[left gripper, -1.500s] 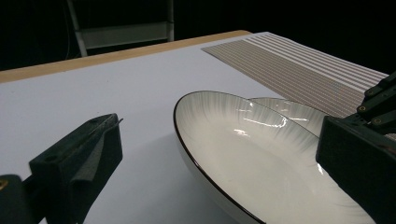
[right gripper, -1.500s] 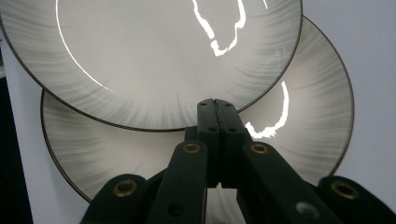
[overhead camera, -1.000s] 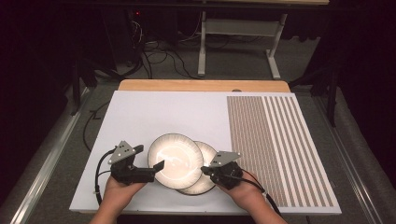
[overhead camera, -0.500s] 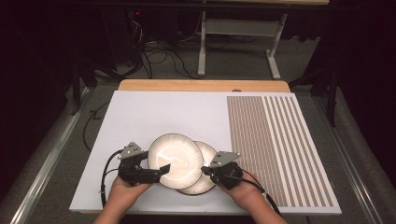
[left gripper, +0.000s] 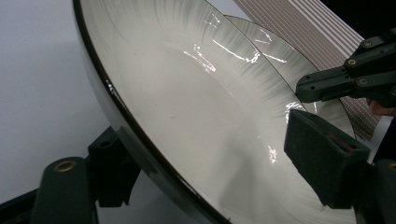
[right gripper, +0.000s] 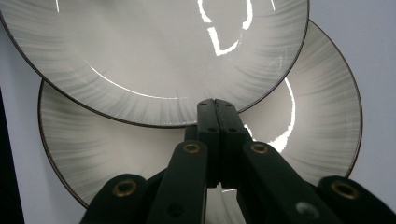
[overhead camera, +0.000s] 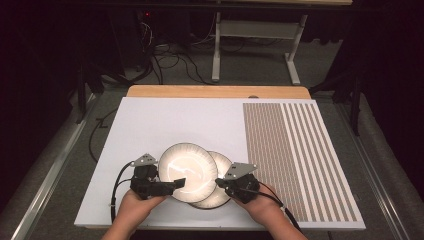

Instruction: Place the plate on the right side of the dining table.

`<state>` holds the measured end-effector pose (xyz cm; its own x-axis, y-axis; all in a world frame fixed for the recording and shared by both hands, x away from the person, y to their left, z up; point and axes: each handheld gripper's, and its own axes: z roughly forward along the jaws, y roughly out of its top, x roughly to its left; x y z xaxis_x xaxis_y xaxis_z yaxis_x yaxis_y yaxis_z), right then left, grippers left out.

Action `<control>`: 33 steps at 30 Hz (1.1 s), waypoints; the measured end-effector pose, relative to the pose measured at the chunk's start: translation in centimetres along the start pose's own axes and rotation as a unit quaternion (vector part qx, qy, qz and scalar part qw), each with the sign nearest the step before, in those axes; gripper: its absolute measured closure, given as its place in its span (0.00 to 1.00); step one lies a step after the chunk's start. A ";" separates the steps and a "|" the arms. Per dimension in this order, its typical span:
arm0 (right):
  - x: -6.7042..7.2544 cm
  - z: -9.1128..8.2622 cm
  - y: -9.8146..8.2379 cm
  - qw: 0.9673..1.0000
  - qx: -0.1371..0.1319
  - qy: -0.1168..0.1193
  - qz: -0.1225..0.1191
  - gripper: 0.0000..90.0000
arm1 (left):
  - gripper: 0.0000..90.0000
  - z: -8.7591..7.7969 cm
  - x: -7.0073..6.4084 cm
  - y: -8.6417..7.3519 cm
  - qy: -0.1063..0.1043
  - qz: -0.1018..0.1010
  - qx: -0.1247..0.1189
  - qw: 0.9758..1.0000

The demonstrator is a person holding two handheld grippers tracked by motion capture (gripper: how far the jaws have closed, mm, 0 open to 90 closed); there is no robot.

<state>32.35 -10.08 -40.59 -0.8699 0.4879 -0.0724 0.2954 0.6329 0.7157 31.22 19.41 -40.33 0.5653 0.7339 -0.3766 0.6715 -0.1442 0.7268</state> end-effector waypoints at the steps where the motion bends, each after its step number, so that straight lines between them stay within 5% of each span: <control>1: 0.0 0.0 0.0 1.000 0.000 0.000 0.000 1.00 | 0.30 0.0 0.1 0.0 0.000 -0.002 0.001 1.000; 25: 0.0 0.0 0.0 1.000 0.000 -0.005 -0.001 1.00 | 0.57 0.0 0.7 0.3 0.016 -0.052 0.012 0.998; 33: 0.0 0.0 0.0 1.000 0.000 -0.005 -0.001 1.00 | 0.62 -0.1 1.1 0.4 0.006 -0.072 0.012 0.997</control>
<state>32.35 -10.06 -40.58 -0.8664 0.4928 -0.0804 0.2941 0.6339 0.7153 32.11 20.19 -40.39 0.4564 0.7561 -0.4691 0.7567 -0.0525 0.6516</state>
